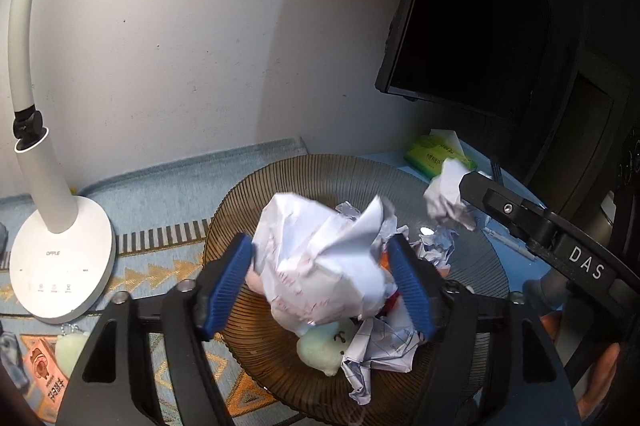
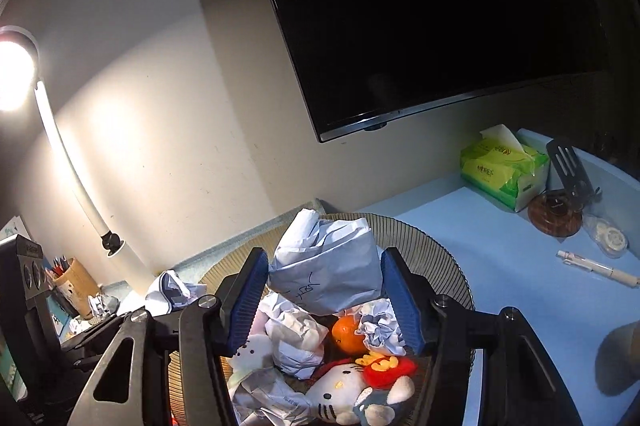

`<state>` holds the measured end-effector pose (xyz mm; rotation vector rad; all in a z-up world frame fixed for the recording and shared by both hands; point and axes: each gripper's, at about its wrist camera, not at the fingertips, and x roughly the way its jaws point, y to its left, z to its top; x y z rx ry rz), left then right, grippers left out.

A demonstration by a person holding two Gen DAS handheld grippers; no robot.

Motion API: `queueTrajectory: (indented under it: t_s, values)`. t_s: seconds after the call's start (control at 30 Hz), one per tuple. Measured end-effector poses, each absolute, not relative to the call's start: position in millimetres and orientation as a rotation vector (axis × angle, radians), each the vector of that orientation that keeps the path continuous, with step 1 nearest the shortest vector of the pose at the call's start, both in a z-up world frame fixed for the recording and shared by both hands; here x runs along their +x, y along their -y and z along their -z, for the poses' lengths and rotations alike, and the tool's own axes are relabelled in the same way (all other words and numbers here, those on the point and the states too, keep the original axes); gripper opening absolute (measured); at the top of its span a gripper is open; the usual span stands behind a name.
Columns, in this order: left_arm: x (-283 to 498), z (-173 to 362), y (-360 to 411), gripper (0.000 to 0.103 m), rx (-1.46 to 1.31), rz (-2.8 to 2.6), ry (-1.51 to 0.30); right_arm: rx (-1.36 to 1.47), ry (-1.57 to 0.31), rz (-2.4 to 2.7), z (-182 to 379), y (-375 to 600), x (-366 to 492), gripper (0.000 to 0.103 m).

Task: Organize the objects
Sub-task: 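Carry the paper with the left tool and drop it into the bowl, then move both tools back to the paper balls by the pen holder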

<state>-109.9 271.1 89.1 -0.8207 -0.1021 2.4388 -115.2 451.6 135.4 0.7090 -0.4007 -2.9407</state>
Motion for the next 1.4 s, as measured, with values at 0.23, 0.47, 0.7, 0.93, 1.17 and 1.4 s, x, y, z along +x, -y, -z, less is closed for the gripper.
queueTrajectory:
  t_s: [0.23, 0.47, 0.7, 0.93, 1.17, 1.4]
  values:
    - [-107.0, -95.9, -257.4, 0.094, -0.79, -2.448, 0.166, 0.641, 0.407, 2.952, -137.6, -451.6, -109.2, 0.082]
    - [-109.9, -93.9, -256.0, 0.094, -0.781, -2.454, 0.171, 0.688, 0.354, 2.946, -129.3, -443.6, -114.7, 0.082]
    - [-102.8, -99.8, -253.8, 0.094, -0.743, -2.482, 0.131, 0.651, 0.265, 3.018, -127.0, -433.6, -111.1, 0.082]
    - [-90.5, -115.8, -253.9, 0.094, -0.653, -2.507, 0.098, 0.533, 0.368, 3.115, -129.3, -449.0, -96.5, 0.082]
    - [-69.5, -137.7, -246.1, 0.094, -0.675, -2.555, 0.046, 0.619, 0.33, 3.168, -120.8, -449.4, -106.8, 0.082]
    - [-50.6, -146.2, -162.5, 0.094, -0.719, -2.683, 0.055, 0.644, 0.309, 3.002, -143.5, -397.2, -78.2, 0.082]
